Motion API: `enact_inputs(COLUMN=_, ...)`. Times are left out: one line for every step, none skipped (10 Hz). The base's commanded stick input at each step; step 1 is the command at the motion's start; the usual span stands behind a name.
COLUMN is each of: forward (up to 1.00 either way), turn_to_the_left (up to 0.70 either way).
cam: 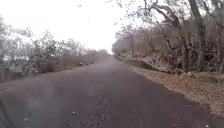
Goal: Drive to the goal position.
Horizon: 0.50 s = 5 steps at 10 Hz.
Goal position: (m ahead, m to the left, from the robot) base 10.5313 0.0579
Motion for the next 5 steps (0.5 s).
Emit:
enact_inputs(forward=0.70, turn_to_the_left=0.00)
enact_inputs(forward=0.70, turn_to_the_left=0.00)
enact_inputs(forward=0.70, turn_to_the_left=0.00)
enact_inputs(forward=0.70, turn_to_the_left=0.00)
enact_inputs(forward=0.70, turn_to_the_left=0.03)
